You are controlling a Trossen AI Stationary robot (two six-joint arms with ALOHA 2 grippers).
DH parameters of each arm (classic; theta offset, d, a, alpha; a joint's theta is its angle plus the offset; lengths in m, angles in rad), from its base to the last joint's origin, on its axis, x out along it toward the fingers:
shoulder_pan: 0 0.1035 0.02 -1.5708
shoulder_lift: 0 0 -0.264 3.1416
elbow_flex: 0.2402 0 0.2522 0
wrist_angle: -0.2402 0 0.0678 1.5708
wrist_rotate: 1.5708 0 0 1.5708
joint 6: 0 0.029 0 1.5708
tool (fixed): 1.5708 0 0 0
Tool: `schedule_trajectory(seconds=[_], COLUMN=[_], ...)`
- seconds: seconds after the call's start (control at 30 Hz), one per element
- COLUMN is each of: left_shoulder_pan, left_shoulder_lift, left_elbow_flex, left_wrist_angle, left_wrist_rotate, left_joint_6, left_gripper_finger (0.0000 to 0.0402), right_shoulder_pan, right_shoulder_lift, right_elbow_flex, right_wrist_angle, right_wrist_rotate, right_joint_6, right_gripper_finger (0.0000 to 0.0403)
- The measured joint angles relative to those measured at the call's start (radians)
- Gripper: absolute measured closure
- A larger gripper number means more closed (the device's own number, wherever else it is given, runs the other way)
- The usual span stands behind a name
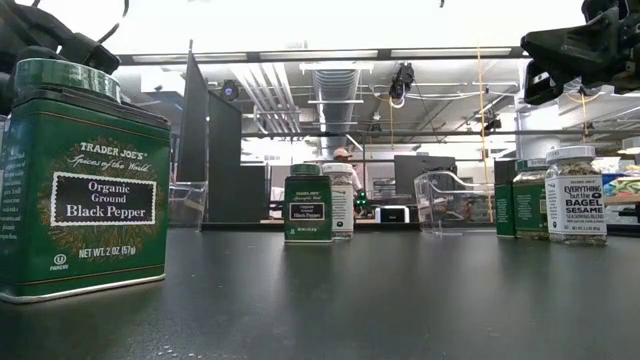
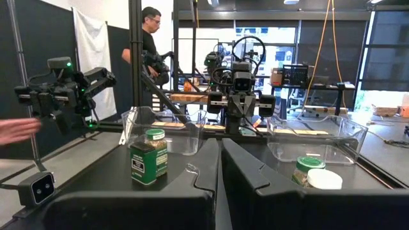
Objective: Sort spices by type
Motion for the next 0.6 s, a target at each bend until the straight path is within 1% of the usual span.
schedule_trajectory(seconds=[0.37, 0.43, 0.53, 0.6], left_shoulder_pan=[0.0, 0.0, 0.0, 0.0], left_shoulder_lift=[0.0, 0.0, 0.0, 0.0], left_elbow_flex=[0.0, 0.0, 0.0, 0.0], left_wrist_angle=[0.001, 0.016, 0.083, 0.136], left_wrist_rotate=[0.0, 0.0, -0.011, -0.03], left_joint_6=[-0.003, -0.048, -0.194, -0.265], left_gripper_finger=[0.0402, 0.0402, 0.0402, 0.0402], right_shoulder_pan=[0.0, 0.0, 0.0, -0.002], right_shoulder_lift=[0.0, 0.0, 0.0, 0.0], right_elbow_flex=[0.0, 0.0, 0.0, 0.004], right_wrist_angle=[0.0, 0.001, 0.021, 0.041], right_wrist_rotate=[0.0, -0.001, 0.008, 0.048], right_joint_6=[0.0, 0.047, 0.211, 0.22], right_gripper_finger=[0.039, 0.039, 0.039, 0.039])
